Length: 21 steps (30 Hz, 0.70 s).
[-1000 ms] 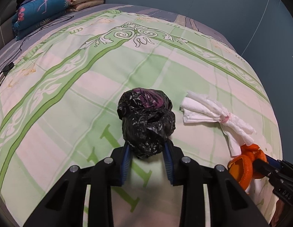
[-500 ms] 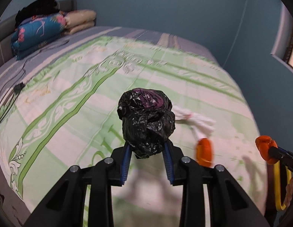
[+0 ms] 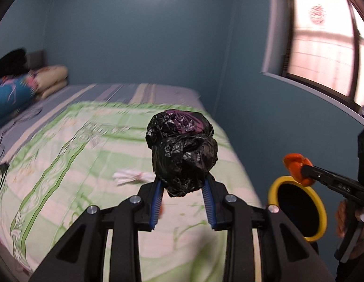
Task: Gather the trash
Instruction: 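Carry the black bag and orange peel over the yellow bin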
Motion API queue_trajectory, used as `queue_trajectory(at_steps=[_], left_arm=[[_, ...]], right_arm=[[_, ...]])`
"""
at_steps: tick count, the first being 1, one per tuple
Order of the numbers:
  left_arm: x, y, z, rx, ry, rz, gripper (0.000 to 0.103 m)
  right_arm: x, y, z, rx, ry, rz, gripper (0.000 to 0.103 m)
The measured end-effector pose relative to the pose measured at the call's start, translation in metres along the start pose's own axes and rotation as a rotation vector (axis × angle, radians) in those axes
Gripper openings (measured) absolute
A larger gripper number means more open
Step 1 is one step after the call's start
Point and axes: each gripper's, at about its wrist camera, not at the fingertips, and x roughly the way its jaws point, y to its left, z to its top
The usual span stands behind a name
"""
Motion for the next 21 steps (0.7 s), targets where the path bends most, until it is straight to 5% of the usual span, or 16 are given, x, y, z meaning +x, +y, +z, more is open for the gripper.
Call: queue_trajectory(at_steps=[10,21], left_arm=[[-0.032,-0.08,0.007,0.121,-0.066,-0.148,0.029],[-0.021,-0.154,0.002,0.233,-0.051,-0.267,0.029]], right_arm=[[-0.058,-0.049,-0.009,0.074,-0.097,-0.073,0.03],[-0.089,-0.085,-0.02,0.131,-0.143,-0.132,0.03]])
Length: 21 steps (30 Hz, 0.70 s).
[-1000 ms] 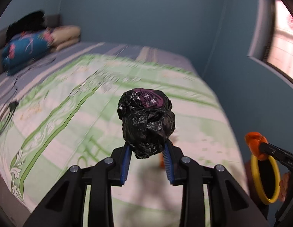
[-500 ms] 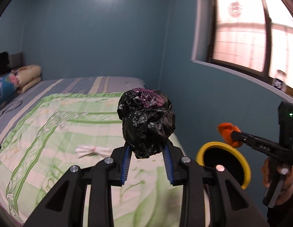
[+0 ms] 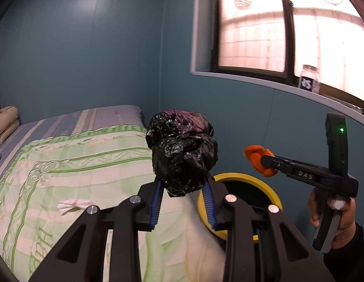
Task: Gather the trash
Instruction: 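Carry the black bag and orange peel over the yellow bin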
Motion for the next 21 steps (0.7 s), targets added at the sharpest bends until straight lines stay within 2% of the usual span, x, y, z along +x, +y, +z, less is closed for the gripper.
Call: queue_trajectory(at_steps=[21], left_arm=[[0.085,-0.052,-0.008,0.02,0.103,-0.157,0.029]], right_arm=[[0.013,-0.062,-0.014,0.112,0.023,-0.073,0.03]])
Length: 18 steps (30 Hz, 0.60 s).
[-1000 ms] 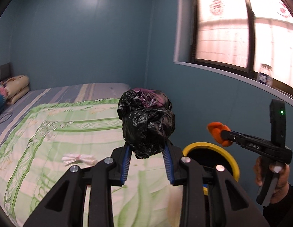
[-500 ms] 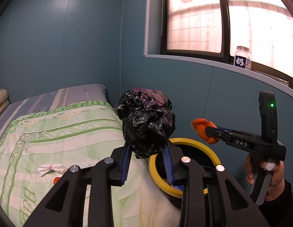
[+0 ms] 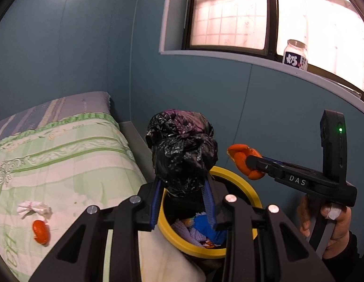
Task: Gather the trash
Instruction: 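Carry the black bag and orange peel over the yellow bin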
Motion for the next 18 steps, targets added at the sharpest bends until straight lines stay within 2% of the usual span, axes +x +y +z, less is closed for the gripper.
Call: queue_trajectory(at_steps=[12,18], left_arm=[[0.06,-0.008,-0.005,-0.005,0.074,0.0,0.029],[0.093,-0.006,-0.016,-0.058,0.156,-0.026,0.029]], right_arm=[[0.02,-0.028,-0.006,0.058,0.039,-0.03,0.03],[0.033,-0.038,-0.009,0.085,0.075,-0.031,0.031]])
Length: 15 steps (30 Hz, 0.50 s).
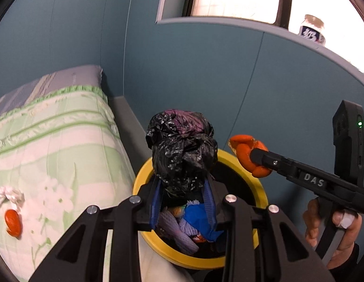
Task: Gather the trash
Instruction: 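Carry the black bag and orange peel over the yellow bin, then open both tools to drop the black bag and orange peel into the bin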
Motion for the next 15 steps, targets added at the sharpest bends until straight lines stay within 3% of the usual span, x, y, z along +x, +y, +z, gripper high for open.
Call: queue_trajectory(at_steps=[6,8,10,15], left_arm=[[0.023,0.005,-0.007,-0.026,0.057,-0.009,0.03],[0.029,0.008,-0.007,-0.036,0.069,-0.013,0.04],[0.029,0.012,-0.01,-0.049,0.064,-0.008,0.06],[0.024,0.024,-0.011,-0.083,0.04,-0.016,0.072]], right_arm=[[0.018,-0.008,0.001,0.019,0.037,-0.019,0.033],[0.017,-0.008,0.0,0.008,0.028,-0.039,0.034],[0.014,-0.008,-0.001,0.006,0.012,-0.049,0.046],[0.008,-0.015,0.001,0.014,-0.011,-0.082,0.048]])
